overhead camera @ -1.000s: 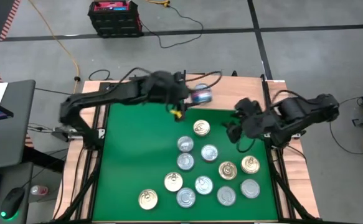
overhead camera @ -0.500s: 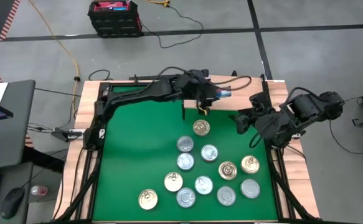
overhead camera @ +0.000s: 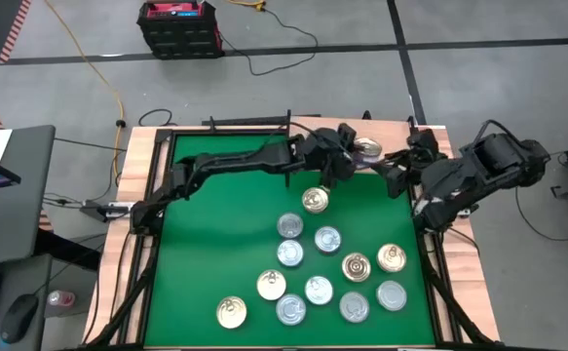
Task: Stack canned seafood by type on shelf
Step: Put the pink tuna can on the shelf, then stack the pink tuna can on top of the pink tuna can
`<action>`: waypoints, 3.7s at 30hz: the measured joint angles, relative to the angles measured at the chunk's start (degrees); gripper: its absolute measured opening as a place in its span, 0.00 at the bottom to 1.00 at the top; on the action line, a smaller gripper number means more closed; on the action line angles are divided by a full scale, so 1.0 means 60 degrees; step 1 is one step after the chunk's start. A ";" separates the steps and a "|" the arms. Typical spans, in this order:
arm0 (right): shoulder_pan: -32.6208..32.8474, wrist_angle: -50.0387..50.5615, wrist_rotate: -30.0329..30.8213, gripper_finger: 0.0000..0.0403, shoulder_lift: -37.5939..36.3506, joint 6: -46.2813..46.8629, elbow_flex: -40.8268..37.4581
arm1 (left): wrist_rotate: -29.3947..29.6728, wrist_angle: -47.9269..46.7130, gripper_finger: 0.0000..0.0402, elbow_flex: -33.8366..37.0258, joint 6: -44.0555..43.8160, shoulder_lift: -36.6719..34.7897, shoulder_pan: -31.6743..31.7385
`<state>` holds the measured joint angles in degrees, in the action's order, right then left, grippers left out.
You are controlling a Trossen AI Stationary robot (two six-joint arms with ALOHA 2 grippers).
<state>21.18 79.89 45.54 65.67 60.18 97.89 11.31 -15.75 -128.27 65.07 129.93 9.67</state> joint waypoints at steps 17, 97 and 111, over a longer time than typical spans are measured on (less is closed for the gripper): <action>0.0152 -0.0087 -0.1046 0.70 -0.0831 -0.0147 0.0000 | 0.0989 -0.0232 0.50 0.0007 -0.0585 0.0539 -0.0096; -0.0536 -0.2091 -0.5114 0.70 -0.0769 -0.0450 -0.4200 | -0.4040 -0.1127 0.43 0.6321 -0.9512 -0.5265 -0.1412; -0.1884 -0.4572 -0.5016 0.70 0.1253 0.0399 -0.4193 | -0.5625 -0.1324 0.43 1.1842 -1.3374 -0.8996 -0.1950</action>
<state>9.87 52.46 15.44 73.19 62.58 72.73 -22.44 -23.70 -57.22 -15.18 75.95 -2.04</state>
